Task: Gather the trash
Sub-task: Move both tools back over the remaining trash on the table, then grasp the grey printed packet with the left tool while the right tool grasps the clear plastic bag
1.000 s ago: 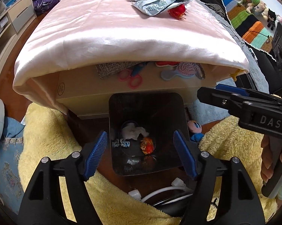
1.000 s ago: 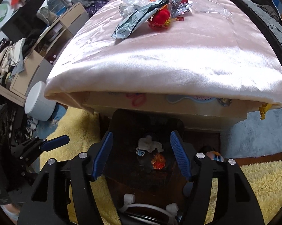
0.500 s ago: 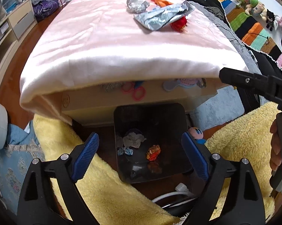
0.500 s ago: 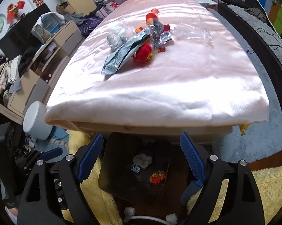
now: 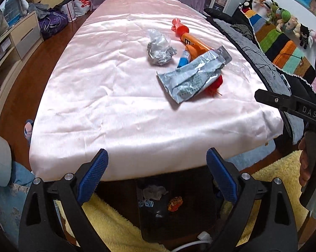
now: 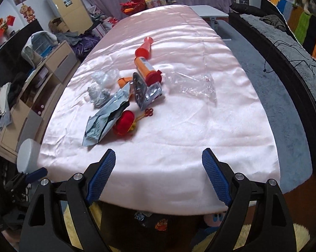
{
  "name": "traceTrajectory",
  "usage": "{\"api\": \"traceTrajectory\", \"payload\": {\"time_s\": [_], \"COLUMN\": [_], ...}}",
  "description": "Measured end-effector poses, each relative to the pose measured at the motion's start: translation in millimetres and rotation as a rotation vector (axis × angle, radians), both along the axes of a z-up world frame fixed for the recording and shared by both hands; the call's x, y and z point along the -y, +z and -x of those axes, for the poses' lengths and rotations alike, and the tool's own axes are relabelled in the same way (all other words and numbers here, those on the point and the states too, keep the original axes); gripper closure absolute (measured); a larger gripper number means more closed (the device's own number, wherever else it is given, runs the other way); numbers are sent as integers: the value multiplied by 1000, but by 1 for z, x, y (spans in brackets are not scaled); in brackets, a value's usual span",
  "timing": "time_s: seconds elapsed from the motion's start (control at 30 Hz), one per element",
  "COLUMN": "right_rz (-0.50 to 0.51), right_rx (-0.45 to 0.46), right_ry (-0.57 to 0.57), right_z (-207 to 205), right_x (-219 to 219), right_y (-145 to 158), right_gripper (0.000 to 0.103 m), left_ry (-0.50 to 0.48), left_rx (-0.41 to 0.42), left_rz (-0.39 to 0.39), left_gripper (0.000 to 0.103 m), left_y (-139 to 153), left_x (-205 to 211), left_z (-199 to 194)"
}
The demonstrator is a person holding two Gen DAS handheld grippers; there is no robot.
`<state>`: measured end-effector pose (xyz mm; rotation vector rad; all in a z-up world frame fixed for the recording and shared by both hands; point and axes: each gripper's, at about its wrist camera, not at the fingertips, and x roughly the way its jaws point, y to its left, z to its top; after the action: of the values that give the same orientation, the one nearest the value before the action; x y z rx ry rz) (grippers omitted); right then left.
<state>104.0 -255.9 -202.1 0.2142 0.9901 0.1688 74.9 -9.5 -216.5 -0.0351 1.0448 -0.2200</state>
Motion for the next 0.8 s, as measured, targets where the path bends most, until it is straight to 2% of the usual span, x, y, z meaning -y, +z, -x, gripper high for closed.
{"api": "traceTrajectory", "payload": {"time_s": [0.2,0.33,0.47,0.57,0.8], "right_rz": [67,80,78,93,78], "right_rx": [12,34,39,25,-11], "right_ry": [-35,-69,-74,-63,-57], "right_z": [-35,-55,-75,-91,-111], "right_x": [17,31,39,40,44], "right_y": [-3,0,0,-5,-22], "right_gripper": [18,18,24,29,30], "left_ry": [5,-35,-72,-86,-109], "left_rx": [7,26,42,46,9], "left_rz": [25,41,38,36,26], "left_gripper": [14,14,14,14,15], "left_y": [4,12,16,16,1], "left_x": [7,26,47,59,79], "left_z": [-36,-56,-74,-87,-110]}}
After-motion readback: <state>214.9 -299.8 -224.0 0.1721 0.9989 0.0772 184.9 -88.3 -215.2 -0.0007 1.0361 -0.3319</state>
